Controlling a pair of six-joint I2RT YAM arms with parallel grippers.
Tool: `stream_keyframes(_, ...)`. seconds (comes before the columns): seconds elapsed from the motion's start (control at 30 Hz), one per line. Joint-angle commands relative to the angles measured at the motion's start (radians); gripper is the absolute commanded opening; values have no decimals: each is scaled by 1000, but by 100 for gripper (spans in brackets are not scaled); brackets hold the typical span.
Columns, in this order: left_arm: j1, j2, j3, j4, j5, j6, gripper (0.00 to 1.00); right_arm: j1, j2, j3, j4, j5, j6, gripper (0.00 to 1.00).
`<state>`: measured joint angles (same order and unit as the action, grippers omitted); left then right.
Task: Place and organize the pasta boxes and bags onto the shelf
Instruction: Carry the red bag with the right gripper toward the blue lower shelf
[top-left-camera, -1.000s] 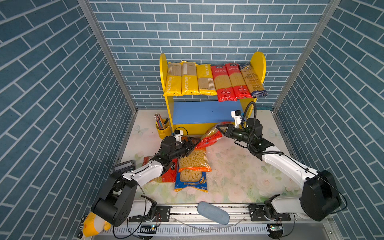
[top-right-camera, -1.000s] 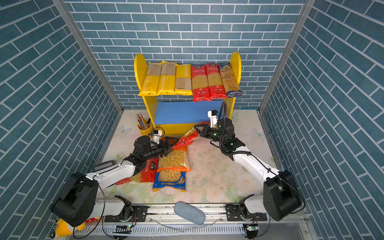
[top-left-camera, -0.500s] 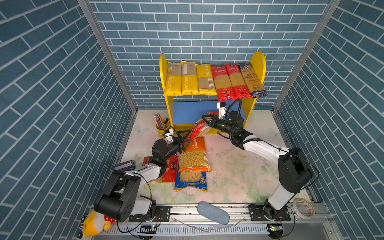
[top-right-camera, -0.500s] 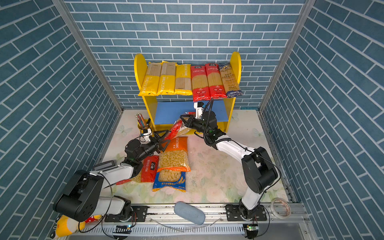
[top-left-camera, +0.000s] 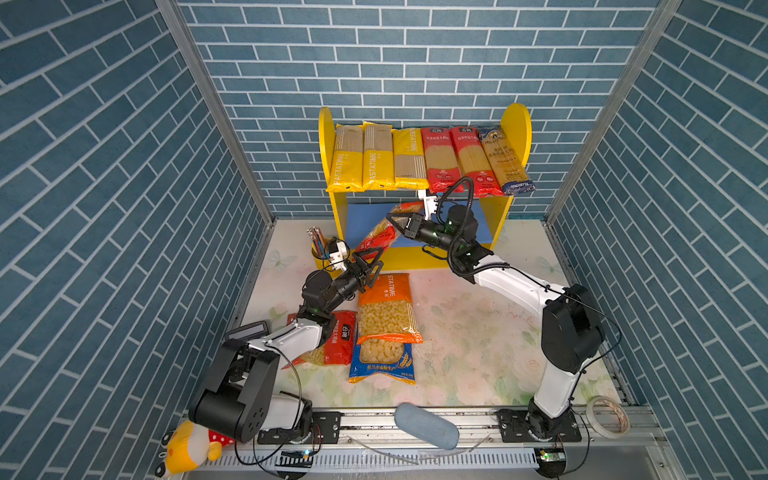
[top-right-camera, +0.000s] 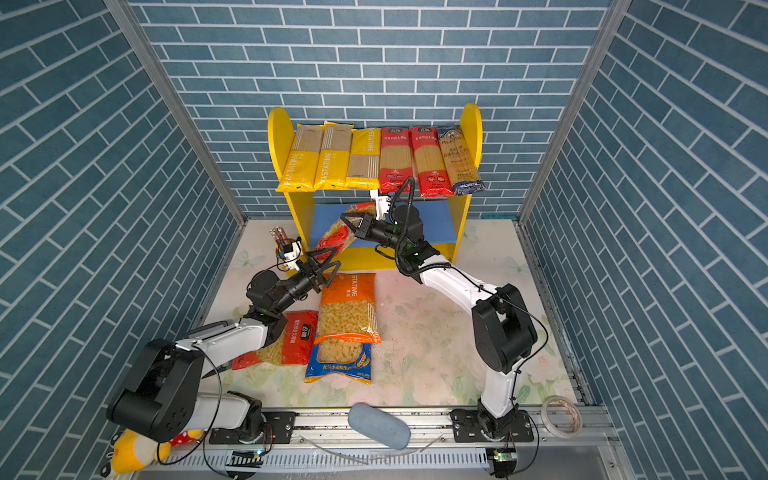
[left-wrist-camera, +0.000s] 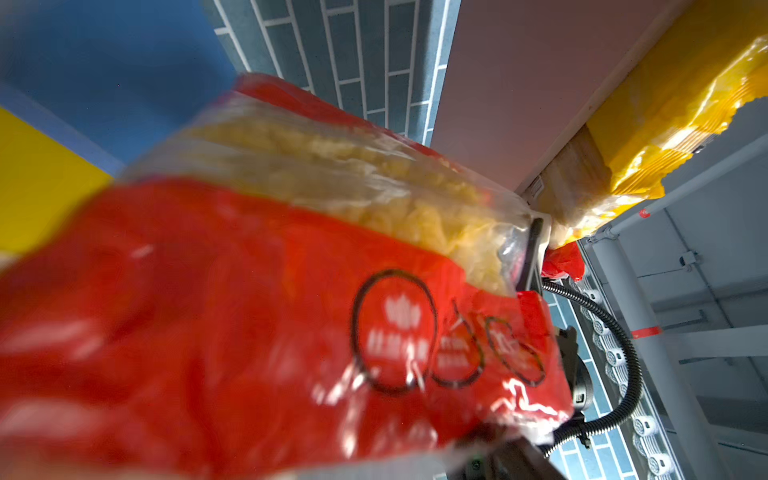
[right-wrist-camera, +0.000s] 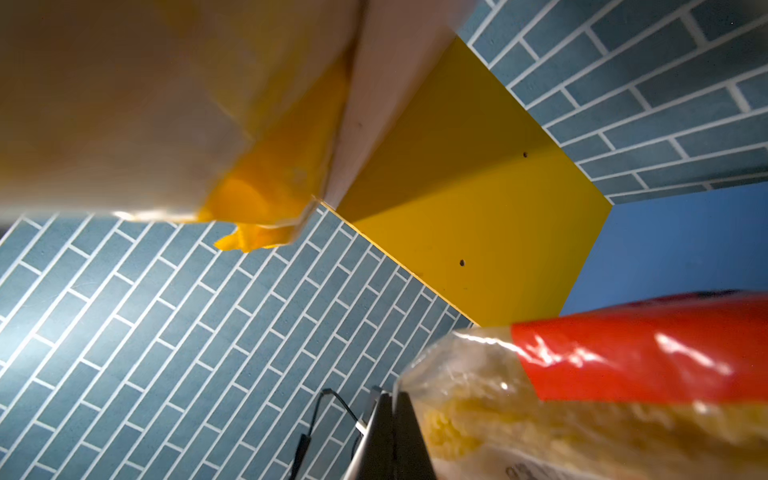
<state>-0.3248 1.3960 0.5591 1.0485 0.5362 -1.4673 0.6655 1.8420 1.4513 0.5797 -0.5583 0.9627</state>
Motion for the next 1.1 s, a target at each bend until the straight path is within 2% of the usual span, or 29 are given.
stream_keyframes(0.0,7,59,42,-45,-18,109,77,-21,-10,23,192,-98,-28,0)
stream_keyframes(0.13,6,138,23,-16,-9,131,76,-89,-31,-199,299,-42,64,0)
stream_keyframes(0.2,3,177,6,34,-3,113,75,-120,-52,-286,294,-17,91,0)
stream_keyframes(0.4,-20,215,-1,63,5,110,75,-152,-80,-335,89,60,69,0)
stream_keyframes(0.53,-25,208,8,20,8,144,75,-168,-40,-284,60,65,108,0)
stream_keyframes(0.67,-23,218,19,-28,10,190,74,-164,12,-203,110,43,169,0)
stream_keyframes(0.8,-11,231,37,-7,18,186,68,-161,78,-107,123,54,237,0)
stream_keyframes(0.9,10,221,64,-31,32,193,67,-151,148,-26,163,74,312,0)
stream_keyframes(1.07,48,167,93,-157,40,266,68,-116,241,121,53,121,303,0)
